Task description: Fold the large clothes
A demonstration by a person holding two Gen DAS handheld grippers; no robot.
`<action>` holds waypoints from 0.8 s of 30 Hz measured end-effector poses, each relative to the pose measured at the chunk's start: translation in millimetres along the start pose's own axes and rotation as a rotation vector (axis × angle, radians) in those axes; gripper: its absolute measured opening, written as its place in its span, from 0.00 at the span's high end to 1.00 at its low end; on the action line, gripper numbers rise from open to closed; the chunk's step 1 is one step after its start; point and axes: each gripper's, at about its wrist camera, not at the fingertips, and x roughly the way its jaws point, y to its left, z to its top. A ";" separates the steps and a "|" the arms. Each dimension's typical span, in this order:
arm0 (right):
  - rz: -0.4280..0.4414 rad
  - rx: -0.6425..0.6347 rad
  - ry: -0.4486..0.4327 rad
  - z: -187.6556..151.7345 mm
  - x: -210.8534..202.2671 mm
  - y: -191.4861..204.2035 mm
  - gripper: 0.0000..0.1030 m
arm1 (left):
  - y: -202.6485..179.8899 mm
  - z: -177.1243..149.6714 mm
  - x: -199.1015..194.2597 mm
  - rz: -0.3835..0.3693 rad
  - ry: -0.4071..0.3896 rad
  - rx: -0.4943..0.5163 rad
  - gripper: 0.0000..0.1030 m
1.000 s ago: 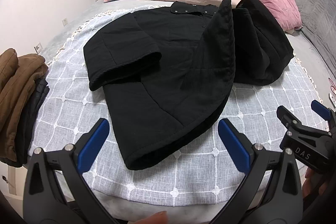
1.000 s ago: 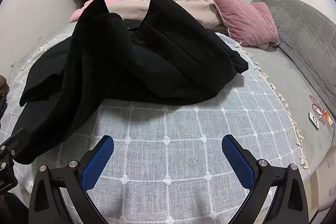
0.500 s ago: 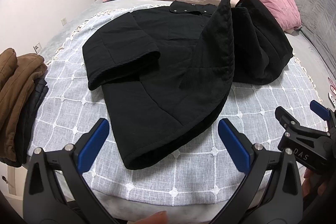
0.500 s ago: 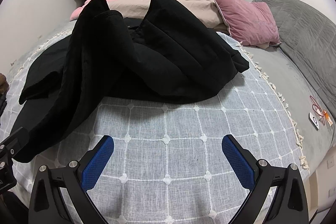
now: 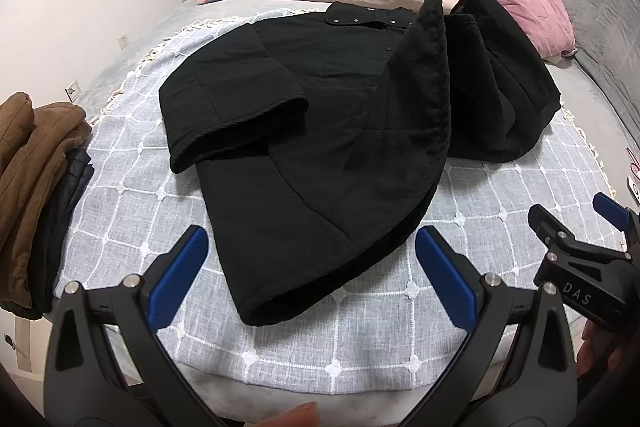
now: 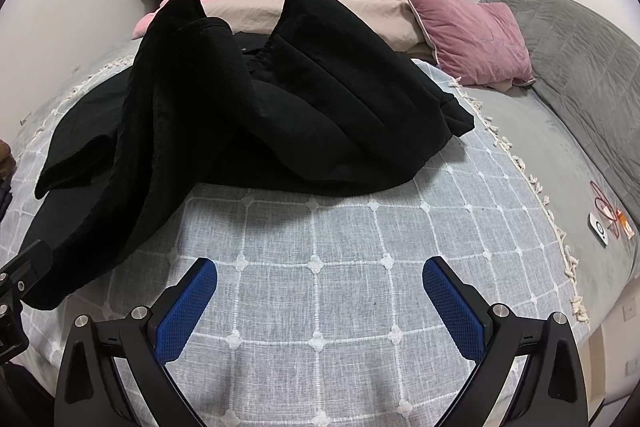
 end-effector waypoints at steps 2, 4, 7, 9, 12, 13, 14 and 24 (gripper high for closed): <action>-0.002 0.001 0.002 0.4 0.5 -0.5 0.00 | 0.2 0.1 1.2 0.011 -0.005 0.003 0.00; -0.003 0.002 0.004 0.0 1.0 -1.8 0.00 | 2.9 1.0 3.3 0.011 -0.004 -0.006 0.00; -0.006 -0.002 0.005 0.0 1.2 -1.8 0.00 | 4.8 2.2 4.0 0.024 -0.017 -0.010 0.00; -0.007 -0.003 0.007 -0.1 1.8 -2.1 0.00 | 5.8 2.4 4.5 0.035 -0.019 -0.012 0.00; -0.006 -0.002 0.011 -0.6 3.3 -2.7 0.00 | 4.7 1.7 7.0 0.037 0.019 -0.009 0.00; -0.005 -0.002 0.013 -0.8 3.6 -3.1 0.00 | 4.5 1.7 8.4 0.025 0.025 -0.014 0.00; -0.003 -0.001 0.016 -1.2 4.2 -3.7 0.00 | 4.2 1.8 10.5 0.017 0.032 -0.016 0.00; 0.029 0.038 0.037 -3.8 15.2 -12.0 0.00 | 12.9 7.7 28.5 -0.077 0.069 -0.067 0.00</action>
